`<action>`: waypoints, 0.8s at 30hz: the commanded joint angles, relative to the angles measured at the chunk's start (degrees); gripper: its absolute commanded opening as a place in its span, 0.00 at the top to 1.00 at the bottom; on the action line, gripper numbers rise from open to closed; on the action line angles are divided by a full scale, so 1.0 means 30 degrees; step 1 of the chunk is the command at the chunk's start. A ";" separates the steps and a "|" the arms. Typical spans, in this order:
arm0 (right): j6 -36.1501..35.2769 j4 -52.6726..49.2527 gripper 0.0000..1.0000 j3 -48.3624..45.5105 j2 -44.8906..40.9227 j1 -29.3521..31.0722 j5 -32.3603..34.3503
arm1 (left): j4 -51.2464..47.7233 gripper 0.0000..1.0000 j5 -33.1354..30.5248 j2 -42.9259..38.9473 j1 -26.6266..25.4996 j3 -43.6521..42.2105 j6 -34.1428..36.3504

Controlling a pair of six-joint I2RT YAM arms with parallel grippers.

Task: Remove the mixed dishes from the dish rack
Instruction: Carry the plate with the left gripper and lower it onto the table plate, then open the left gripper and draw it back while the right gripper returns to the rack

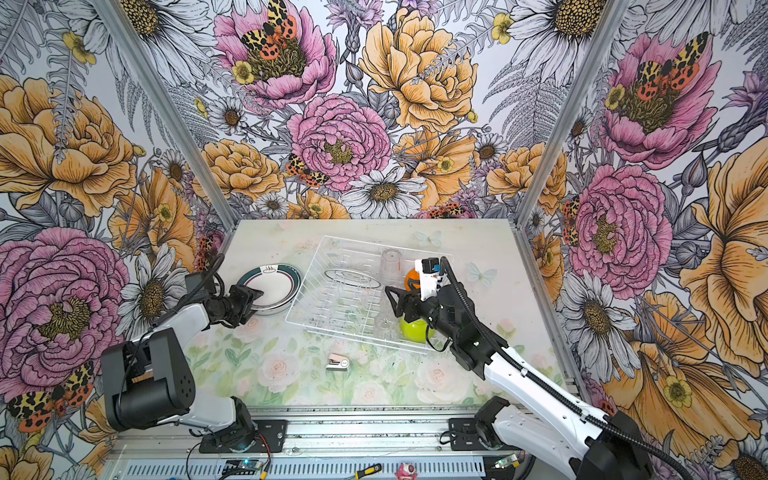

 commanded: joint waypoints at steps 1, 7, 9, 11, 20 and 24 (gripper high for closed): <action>-0.0077 -0.0236 0.23 -0.0139 -0.0578 -0.0153 0.0296 | -0.0064 0.33 0.0104 -0.0781 -0.0166 0.0494 0.0491; -0.0078 -0.0421 0.23 -0.0112 -0.0586 -0.0239 0.0336 | -0.0695 0.01 0.0009 -0.1615 -0.0253 0.0362 0.0873; -0.0049 -0.0421 0.23 -0.0046 -0.0437 -0.0220 0.0338 | -0.1016 0.02 0.0042 -0.2049 -0.0254 0.0353 0.0965; -0.0050 -0.0421 0.23 0.0023 -0.0302 -0.0250 0.0325 | -0.1392 0.01 0.0019 -0.2569 -0.0242 0.0424 0.1092; 0.0330 -0.0480 0.23 0.0447 0.0777 -0.0343 0.0086 | -0.1526 0.02 -0.0602 -0.5740 -0.0977 0.0553 0.0788; 0.0698 -0.0541 0.23 0.1057 0.1953 -0.0384 -0.0290 | -0.0733 0.01 -0.1024 -0.6926 -0.2522 0.0545 0.0243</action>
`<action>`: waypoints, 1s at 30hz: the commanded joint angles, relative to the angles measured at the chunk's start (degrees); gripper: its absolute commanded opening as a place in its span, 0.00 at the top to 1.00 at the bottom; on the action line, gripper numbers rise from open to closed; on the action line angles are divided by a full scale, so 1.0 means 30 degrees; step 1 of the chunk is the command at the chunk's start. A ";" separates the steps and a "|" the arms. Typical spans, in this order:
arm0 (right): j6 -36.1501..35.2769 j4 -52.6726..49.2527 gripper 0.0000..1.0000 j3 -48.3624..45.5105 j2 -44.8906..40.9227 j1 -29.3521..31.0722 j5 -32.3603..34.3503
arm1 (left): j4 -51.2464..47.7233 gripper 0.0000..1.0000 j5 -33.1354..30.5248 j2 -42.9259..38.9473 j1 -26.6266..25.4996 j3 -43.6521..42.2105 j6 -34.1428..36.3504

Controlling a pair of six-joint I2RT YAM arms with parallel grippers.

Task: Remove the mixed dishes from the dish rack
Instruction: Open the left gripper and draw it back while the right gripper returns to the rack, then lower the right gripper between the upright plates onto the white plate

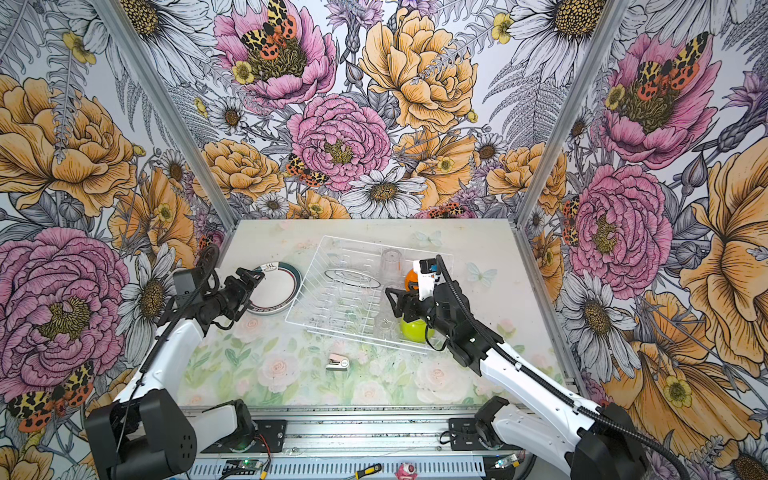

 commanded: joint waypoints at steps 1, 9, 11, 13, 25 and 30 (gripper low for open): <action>0.0481 -0.0042 0.23 0.1092 0.0906 -0.0173 -0.0515 | 0.1060 0.01 -0.0877 -0.1156 -0.1331 0.0327 -0.0244; 0.1356 -0.0445 0.25 0.3329 0.3195 -0.0175 -0.2214 | 0.4380 0.01 -0.3168 -0.5355 -0.3581 -0.2612 -0.0838; 0.1534 -0.0424 0.25 0.3786 0.3557 -0.0138 -0.2499 | 0.5020 0.01 -0.3103 -0.6239 -0.3602 -0.3428 -0.0948; 0.1499 -0.0308 0.25 0.4262 0.4074 -0.0145 -0.2601 | 0.5661 0.02 -0.2769 -0.6886 -0.3591 -0.4073 -0.0499; -0.3139 -0.2312 0.25 0.7526 0.7543 0.0710 -0.0155 | 1.2599 0.01 0.1081 -0.5697 -0.4432 -0.6988 -0.1996; -0.3841 -0.3026 0.24 0.8786 0.8749 0.0823 -0.0375 | 1.4014 0.01 -0.0388 -0.6614 -0.4976 -0.8607 -0.2338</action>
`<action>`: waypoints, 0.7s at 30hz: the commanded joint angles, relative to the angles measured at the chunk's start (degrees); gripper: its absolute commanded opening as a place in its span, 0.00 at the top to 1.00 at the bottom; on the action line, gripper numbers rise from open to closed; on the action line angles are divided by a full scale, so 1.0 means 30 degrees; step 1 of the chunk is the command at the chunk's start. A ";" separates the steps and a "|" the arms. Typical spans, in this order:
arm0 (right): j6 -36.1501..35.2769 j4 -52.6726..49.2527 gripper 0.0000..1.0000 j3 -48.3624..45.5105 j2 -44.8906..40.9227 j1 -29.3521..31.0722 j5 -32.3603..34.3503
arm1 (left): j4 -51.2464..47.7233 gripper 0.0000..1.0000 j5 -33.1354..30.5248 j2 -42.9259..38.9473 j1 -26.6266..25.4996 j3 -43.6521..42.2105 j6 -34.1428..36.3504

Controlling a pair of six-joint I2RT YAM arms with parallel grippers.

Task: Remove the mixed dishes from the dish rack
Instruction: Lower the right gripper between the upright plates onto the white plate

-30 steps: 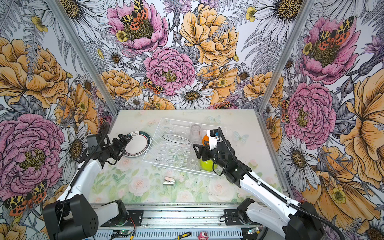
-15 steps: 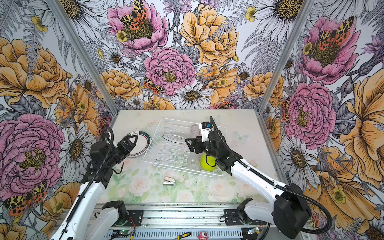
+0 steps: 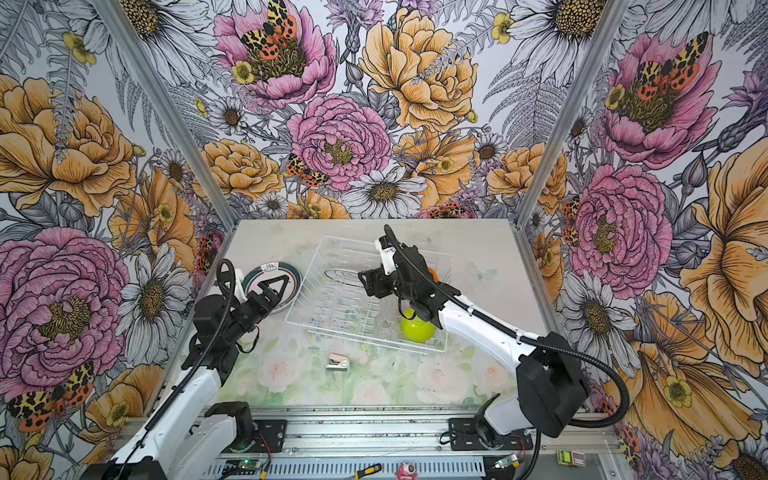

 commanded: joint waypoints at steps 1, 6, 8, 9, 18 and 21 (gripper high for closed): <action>-0.1138 -0.0597 0.23 0.1307 0.0627 0.0172 0.0263 | 0.1976 0.01 -0.0422 -0.0741 -0.0354 -0.1027 -0.0284; -0.1151 -0.1205 0.23 0.2621 0.1866 0.0439 0.1324 | 0.2376 0.01 -0.0849 -0.0909 -0.0820 -0.1415 0.0052; -0.1246 -0.1547 0.23 0.3146 0.2445 0.0641 0.1707 | 0.2862 0.01 -0.1066 -0.0880 -0.0953 -0.1692 0.0065; -0.1390 -0.1807 0.23 0.3475 0.2746 0.0812 0.1979 | 0.3014 0.01 -0.1328 -0.0887 -0.1018 -0.1885 0.0054; -0.3736 -0.4377 0.23 0.5769 0.4778 0.2184 0.4929 | 0.3529 0.01 -0.2179 -0.0433 -0.1053 -0.2467 0.0219; -0.4168 -0.5546 0.25 0.6666 0.5365 0.2382 0.6369 | 0.3593 0.01 -0.2328 -0.0303 -0.1051 -0.2536 0.0292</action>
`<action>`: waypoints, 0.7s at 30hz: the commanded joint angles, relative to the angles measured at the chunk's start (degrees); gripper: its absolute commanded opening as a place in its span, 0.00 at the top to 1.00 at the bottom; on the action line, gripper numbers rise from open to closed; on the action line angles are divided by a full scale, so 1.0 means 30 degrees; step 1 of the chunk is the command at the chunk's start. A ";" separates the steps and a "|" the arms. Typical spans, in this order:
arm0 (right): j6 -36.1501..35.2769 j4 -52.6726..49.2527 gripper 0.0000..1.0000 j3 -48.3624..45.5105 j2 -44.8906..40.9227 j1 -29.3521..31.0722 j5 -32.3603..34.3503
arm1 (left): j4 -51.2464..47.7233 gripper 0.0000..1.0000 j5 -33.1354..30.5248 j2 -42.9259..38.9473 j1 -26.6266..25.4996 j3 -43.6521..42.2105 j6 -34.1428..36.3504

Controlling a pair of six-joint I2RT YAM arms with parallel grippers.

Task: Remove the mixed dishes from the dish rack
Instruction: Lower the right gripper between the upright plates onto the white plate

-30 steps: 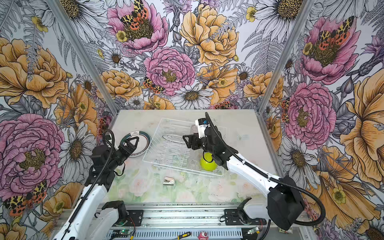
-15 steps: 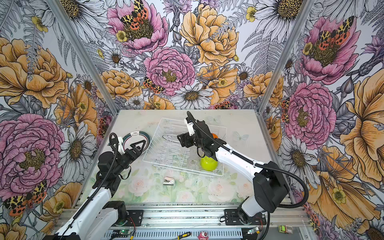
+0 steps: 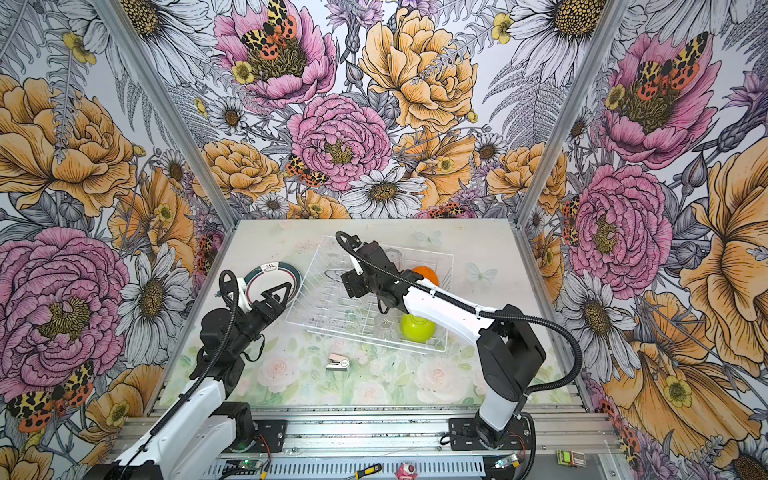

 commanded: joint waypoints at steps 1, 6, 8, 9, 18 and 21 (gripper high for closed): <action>-0.1176 -0.1729 0.26 0.1388 0.0602 0.0109 0.2353 | 0.0715 0.01 -0.0630 0.0184 -0.0117 -0.0261 0.0346; -0.2334 -0.2802 0.29 0.2622 0.1653 0.0332 0.3143 | 0.0825 0.01 -0.0720 0.0476 -0.0118 -0.0273 0.0403; -0.2498 -0.3012 0.31 0.3005 0.2081 0.0324 0.3356 | 0.0835 0.01 -0.0761 0.0560 -0.0123 -0.0323 0.0403; -0.2585 -0.3100 0.32 0.3203 0.2302 0.0316 0.3348 | 0.0850 0.01 -0.0819 0.0583 -0.0134 -0.0320 0.0395; -0.3113 -0.3668 0.49 0.4420 0.3670 0.0322 0.3142 | 0.1012 0.01 -0.1040 0.0920 -0.0425 -0.0320 0.0375; -0.3299 -0.3725 0.56 0.4469 0.3791 0.0314 0.3486 | 0.1011 0.01 -0.1072 0.0893 -0.0513 -0.0321 0.0346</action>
